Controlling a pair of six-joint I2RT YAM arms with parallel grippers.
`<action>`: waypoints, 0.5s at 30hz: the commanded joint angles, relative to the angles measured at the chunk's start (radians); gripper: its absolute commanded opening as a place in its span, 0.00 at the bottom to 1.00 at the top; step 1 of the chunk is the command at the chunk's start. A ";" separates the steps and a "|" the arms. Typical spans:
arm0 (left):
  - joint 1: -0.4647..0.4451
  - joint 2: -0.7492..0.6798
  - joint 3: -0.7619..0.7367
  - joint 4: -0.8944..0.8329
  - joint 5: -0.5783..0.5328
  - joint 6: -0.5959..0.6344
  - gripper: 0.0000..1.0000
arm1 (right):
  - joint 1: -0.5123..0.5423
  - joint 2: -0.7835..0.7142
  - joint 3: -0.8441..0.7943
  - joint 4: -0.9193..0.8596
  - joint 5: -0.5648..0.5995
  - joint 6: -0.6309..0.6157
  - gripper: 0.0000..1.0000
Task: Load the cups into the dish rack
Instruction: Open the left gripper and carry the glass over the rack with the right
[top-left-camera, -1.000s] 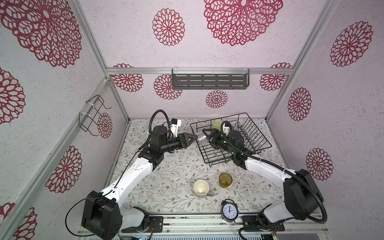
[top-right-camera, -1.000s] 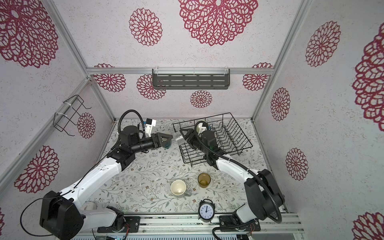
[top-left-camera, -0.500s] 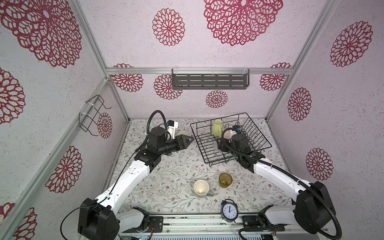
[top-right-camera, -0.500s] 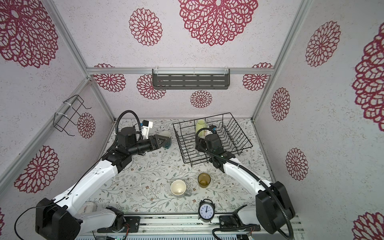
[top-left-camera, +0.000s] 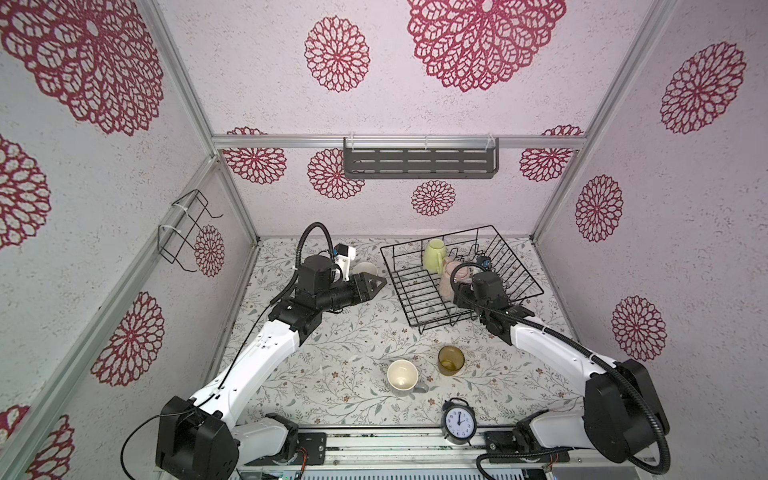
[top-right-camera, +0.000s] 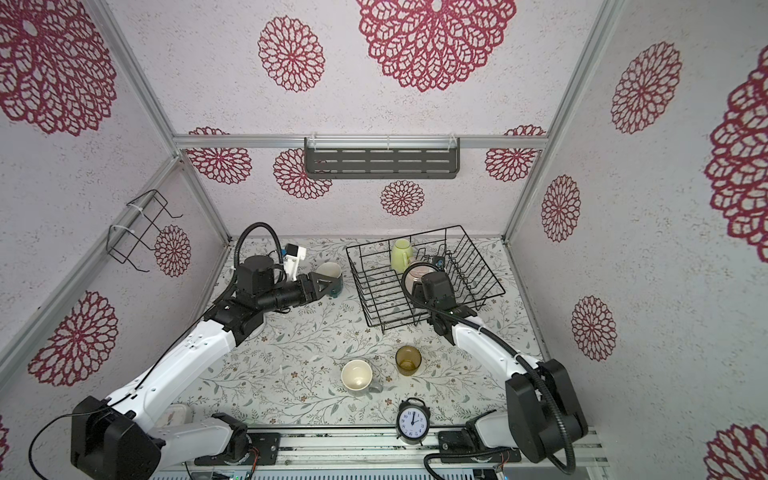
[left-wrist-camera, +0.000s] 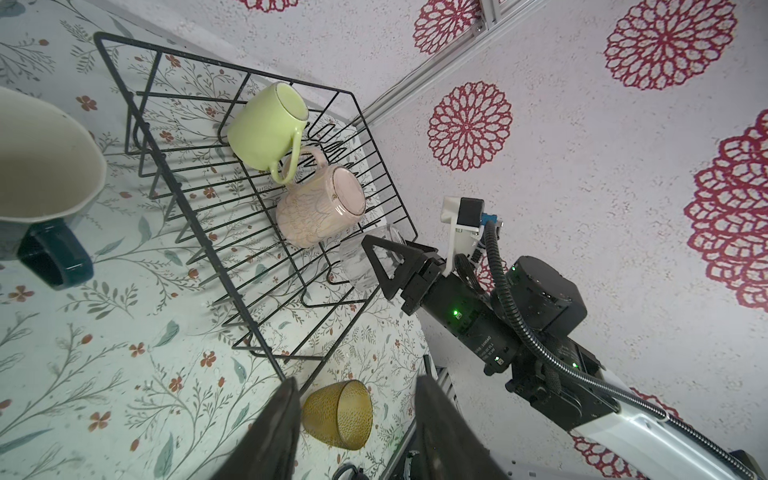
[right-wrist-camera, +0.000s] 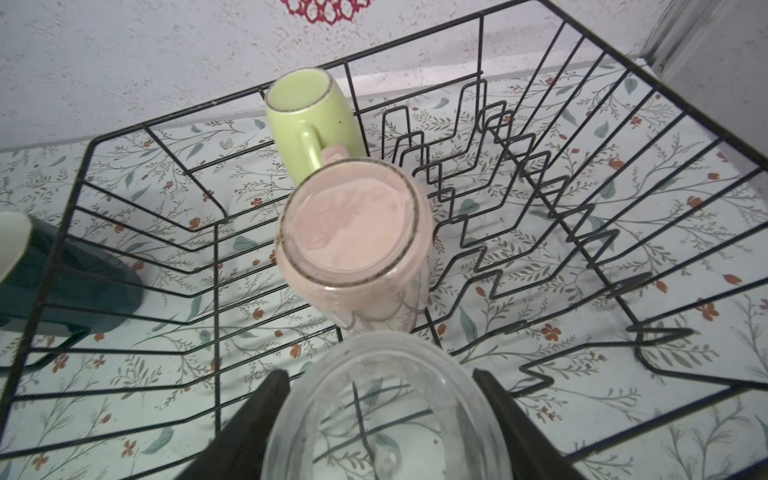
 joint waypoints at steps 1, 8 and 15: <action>0.008 -0.012 0.020 -0.026 0.000 0.021 0.48 | -0.009 0.021 -0.007 0.087 0.045 -0.040 0.55; 0.007 -0.017 0.012 -0.030 -0.007 0.024 0.46 | -0.011 0.079 -0.044 0.223 0.067 -0.125 0.54; 0.007 -0.023 0.005 -0.051 -0.017 0.034 0.46 | -0.011 0.125 -0.074 0.295 0.110 -0.150 0.67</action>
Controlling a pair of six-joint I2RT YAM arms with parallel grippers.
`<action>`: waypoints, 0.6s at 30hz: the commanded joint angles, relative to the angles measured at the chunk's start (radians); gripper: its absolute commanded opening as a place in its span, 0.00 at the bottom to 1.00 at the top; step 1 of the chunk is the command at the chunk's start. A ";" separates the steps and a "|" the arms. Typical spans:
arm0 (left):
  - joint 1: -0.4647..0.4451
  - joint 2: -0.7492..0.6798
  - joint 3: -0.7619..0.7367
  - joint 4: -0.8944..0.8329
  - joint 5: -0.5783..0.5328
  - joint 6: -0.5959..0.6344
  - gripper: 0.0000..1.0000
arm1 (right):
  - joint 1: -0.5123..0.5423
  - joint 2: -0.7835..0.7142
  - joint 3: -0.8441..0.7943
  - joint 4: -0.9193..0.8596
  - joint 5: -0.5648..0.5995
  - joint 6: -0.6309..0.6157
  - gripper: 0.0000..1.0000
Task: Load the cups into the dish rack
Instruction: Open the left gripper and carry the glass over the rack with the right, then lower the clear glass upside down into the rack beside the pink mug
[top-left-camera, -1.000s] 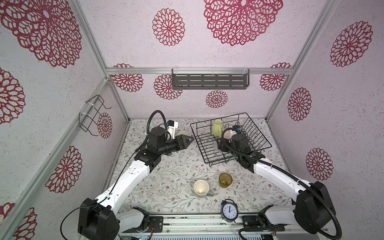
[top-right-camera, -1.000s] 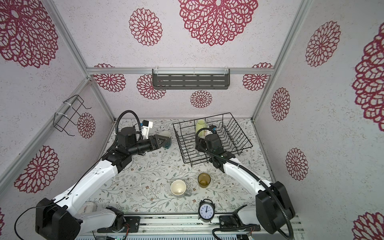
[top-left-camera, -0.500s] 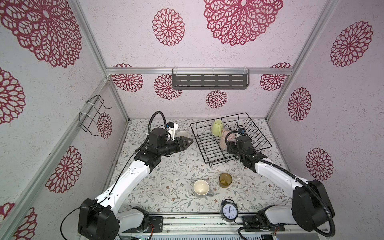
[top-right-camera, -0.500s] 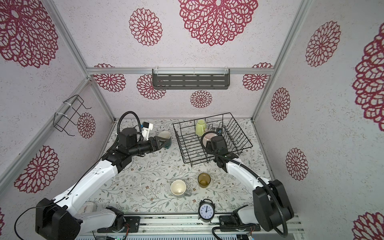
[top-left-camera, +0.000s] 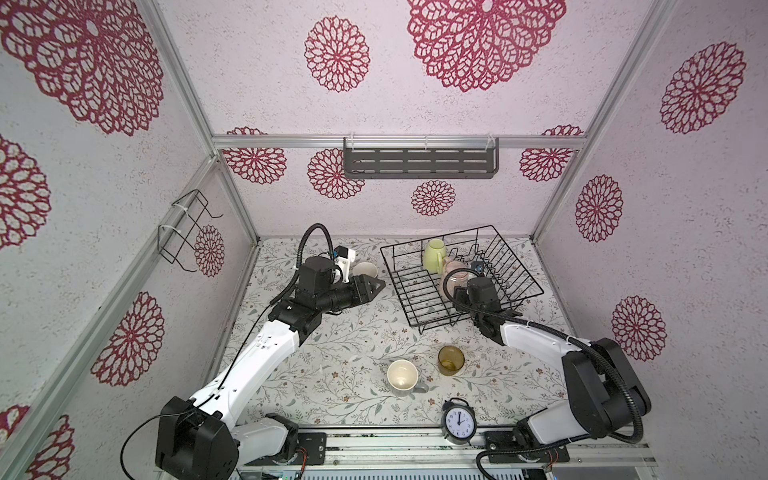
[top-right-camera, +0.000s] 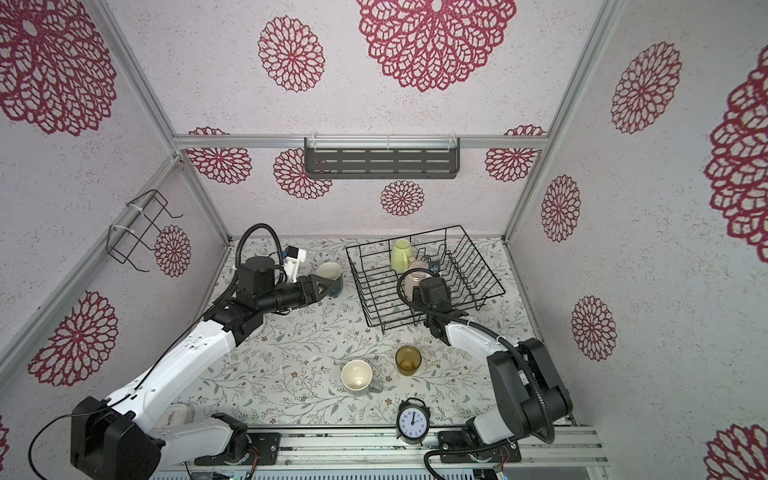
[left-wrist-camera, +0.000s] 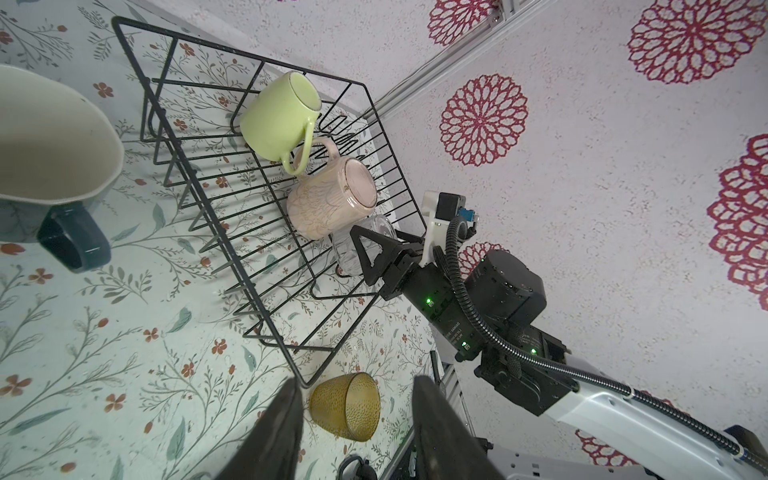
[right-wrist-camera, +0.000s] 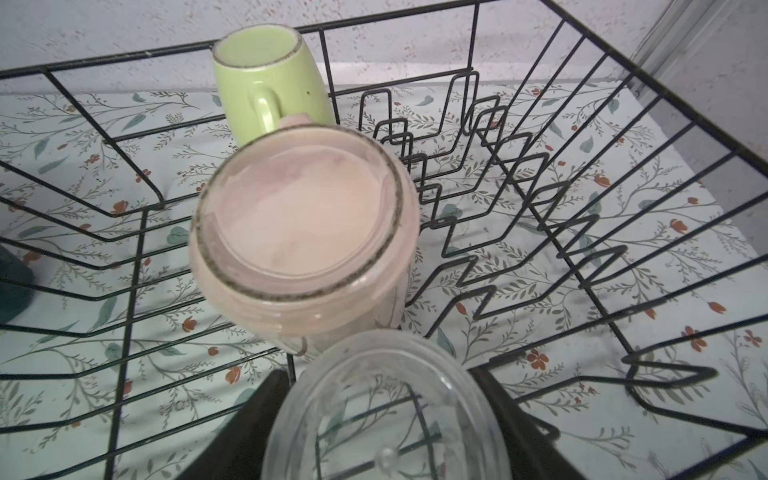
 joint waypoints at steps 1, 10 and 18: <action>0.008 -0.022 0.002 -0.010 -0.005 0.023 0.46 | -0.003 0.012 0.000 0.098 0.040 -0.037 0.67; 0.007 -0.007 0.006 -0.023 0.000 0.036 0.46 | -0.005 0.052 0.009 0.160 0.047 -0.047 0.68; 0.007 -0.005 0.000 -0.024 -0.004 0.037 0.46 | -0.006 0.082 0.059 0.134 0.036 -0.043 0.71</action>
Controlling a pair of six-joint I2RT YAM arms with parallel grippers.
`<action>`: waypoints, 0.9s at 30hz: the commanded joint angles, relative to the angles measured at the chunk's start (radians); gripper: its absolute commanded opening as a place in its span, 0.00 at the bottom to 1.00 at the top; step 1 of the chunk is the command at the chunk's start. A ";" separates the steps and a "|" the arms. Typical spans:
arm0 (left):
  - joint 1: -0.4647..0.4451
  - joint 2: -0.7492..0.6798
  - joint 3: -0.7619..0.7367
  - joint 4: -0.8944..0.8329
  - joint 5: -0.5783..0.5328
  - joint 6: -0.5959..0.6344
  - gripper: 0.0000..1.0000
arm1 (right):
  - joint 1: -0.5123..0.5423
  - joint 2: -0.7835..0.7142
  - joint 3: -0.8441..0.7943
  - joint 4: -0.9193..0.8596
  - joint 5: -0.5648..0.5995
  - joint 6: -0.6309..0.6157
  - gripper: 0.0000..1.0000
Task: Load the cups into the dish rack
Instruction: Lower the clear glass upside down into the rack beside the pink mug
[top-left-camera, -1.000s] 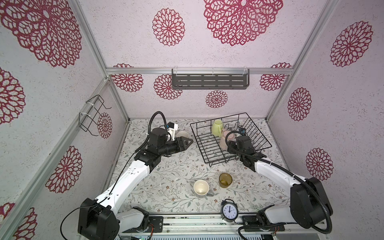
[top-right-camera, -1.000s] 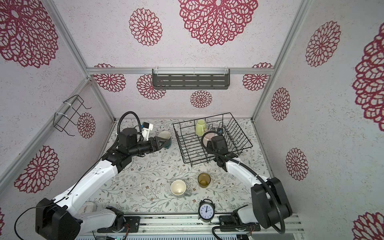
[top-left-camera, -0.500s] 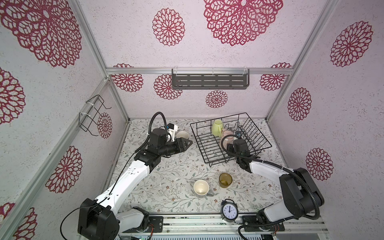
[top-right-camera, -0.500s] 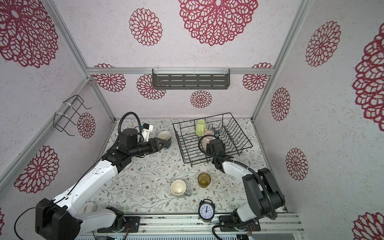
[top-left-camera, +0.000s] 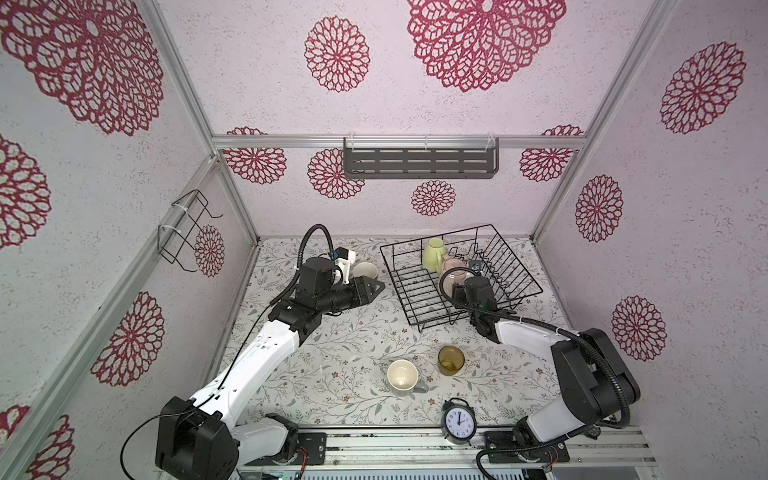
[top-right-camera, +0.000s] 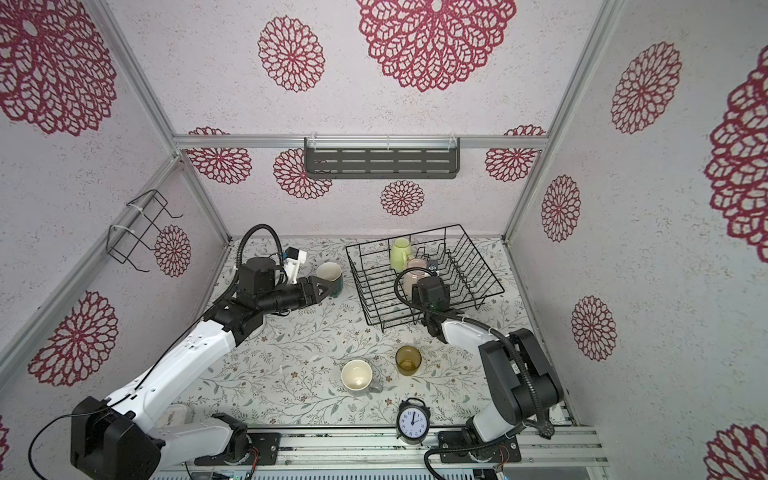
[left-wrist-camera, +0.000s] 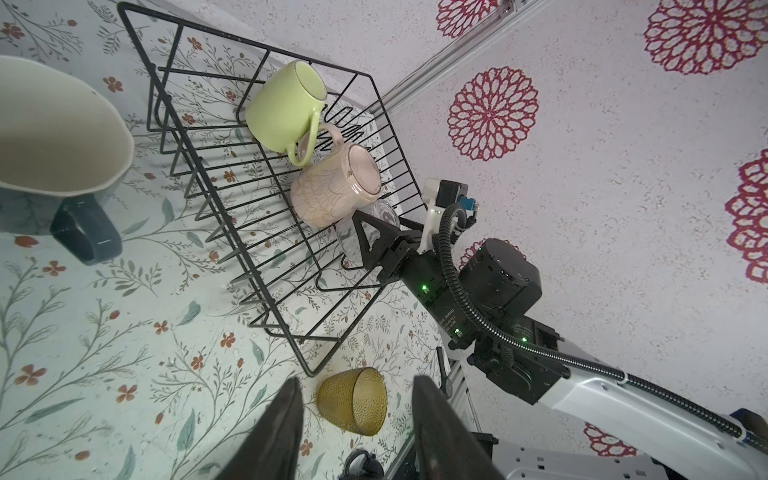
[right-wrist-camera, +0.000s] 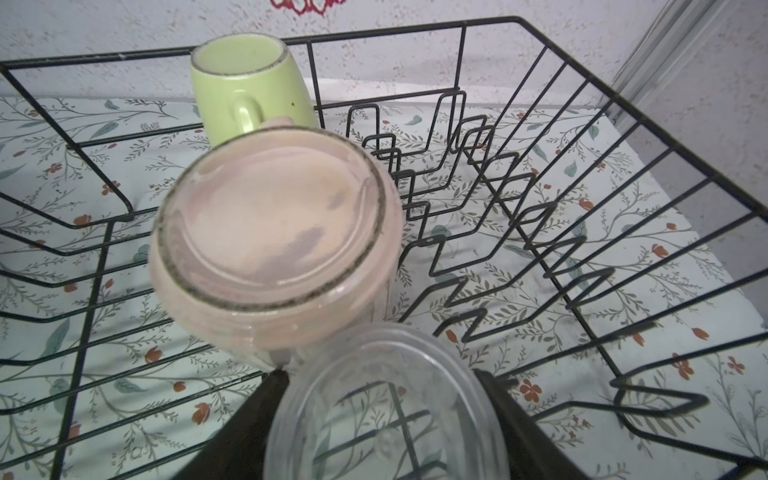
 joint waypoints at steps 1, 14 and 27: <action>0.008 -0.005 -0.001 0.001 -0.002 0.020 0.46 | -0.005 0.016 0.040 0.039 0.001 -0.004 0.72; 0.008 -0.001 0.006 -0.009 0.006 0.026 0.46 | -0.008 -0.004 0.051 -0.020 -0.022 -0.002 0.75; 0.007 -0.035 -0.005 -0.031 -0.005 0.027 0.46 | -0.017 -0.138 0.291 -0.626 -0.145 0.105 0.76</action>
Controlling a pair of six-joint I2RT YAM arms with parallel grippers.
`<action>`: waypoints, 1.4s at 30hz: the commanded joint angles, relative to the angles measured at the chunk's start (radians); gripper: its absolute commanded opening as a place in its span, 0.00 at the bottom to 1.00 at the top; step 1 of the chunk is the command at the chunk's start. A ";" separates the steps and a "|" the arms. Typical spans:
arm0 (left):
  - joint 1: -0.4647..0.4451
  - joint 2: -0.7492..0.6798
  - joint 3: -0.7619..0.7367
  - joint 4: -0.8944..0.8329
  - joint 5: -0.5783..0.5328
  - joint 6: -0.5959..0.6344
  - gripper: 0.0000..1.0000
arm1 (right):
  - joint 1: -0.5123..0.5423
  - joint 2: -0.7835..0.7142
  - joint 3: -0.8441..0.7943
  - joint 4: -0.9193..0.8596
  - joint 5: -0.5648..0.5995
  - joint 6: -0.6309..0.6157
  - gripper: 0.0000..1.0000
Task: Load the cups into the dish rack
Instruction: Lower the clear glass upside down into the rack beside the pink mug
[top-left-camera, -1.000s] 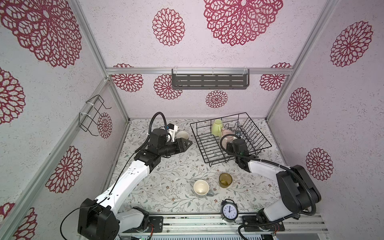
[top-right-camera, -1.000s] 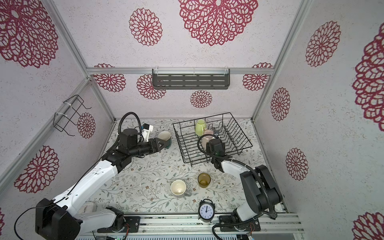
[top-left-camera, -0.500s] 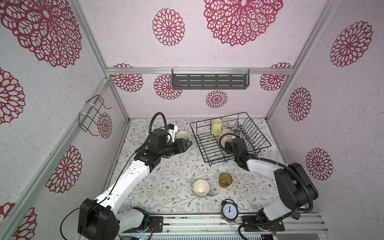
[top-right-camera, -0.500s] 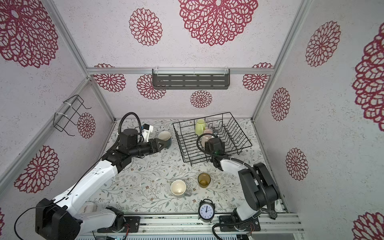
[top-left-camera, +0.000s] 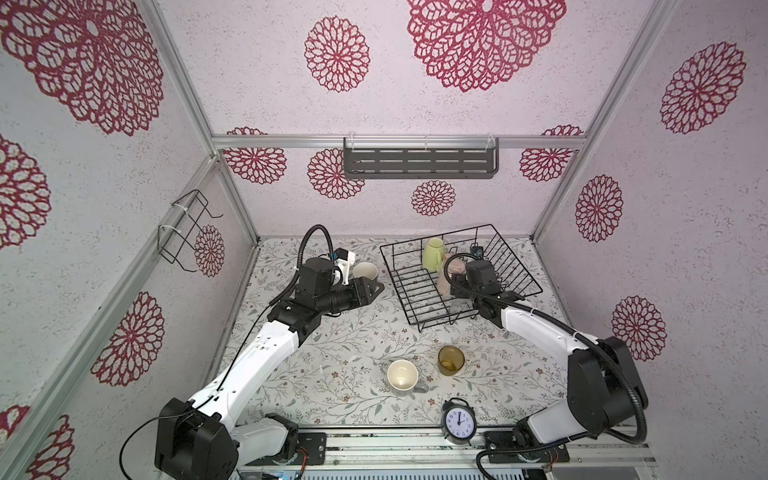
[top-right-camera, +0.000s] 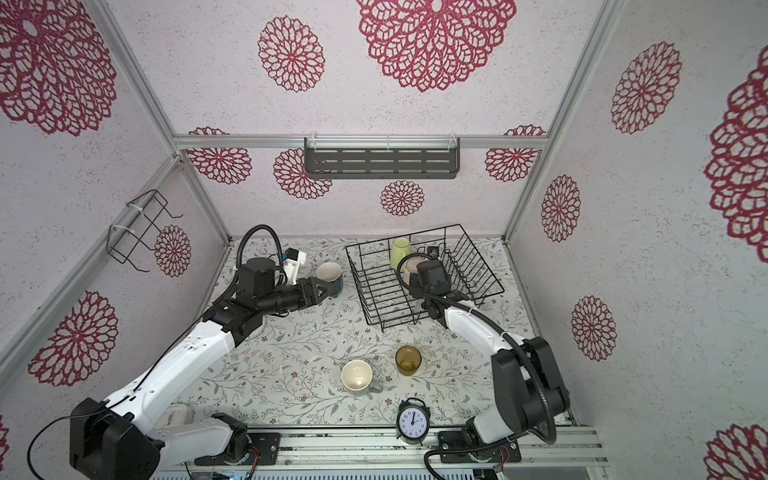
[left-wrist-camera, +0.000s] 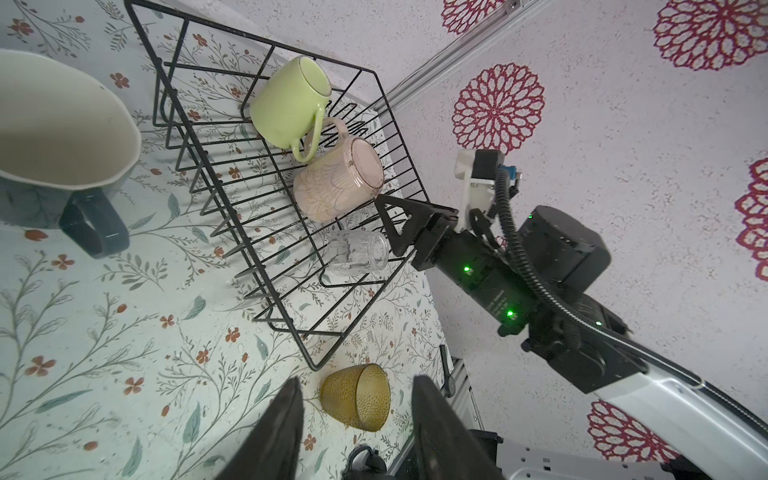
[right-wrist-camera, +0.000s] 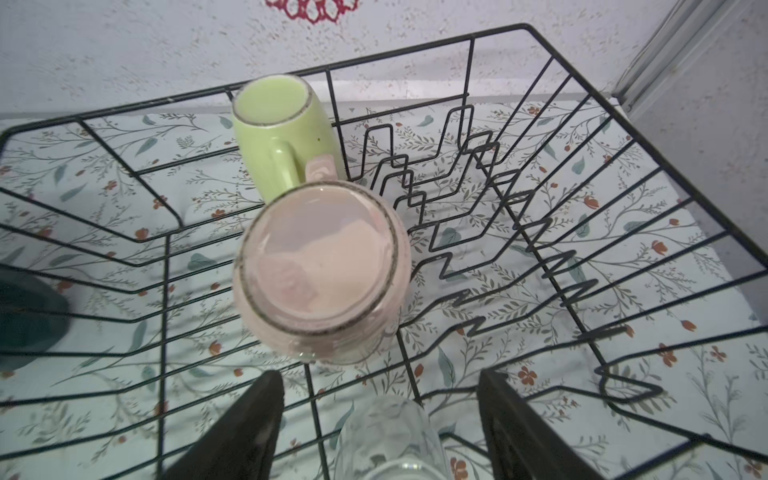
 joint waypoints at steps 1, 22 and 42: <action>0.008 -0.025 -0.007 -0.008 0.000 0.018 0.46 | -0.012 -0.056 0.072 -0.257 -0.090 0.009 0.76; 0.007 -0.036 -0.022 -0.021 0.001 0.017 0.46 | -0.072 0.086 0.241 -0.558 -0.305 0.016 0.30; 0.007 -0.013 -0.020 -0.018 -0.008 0.023 0.46 | -0.078 0.196 0.263 -0.482 -0.205 -0.030 0.14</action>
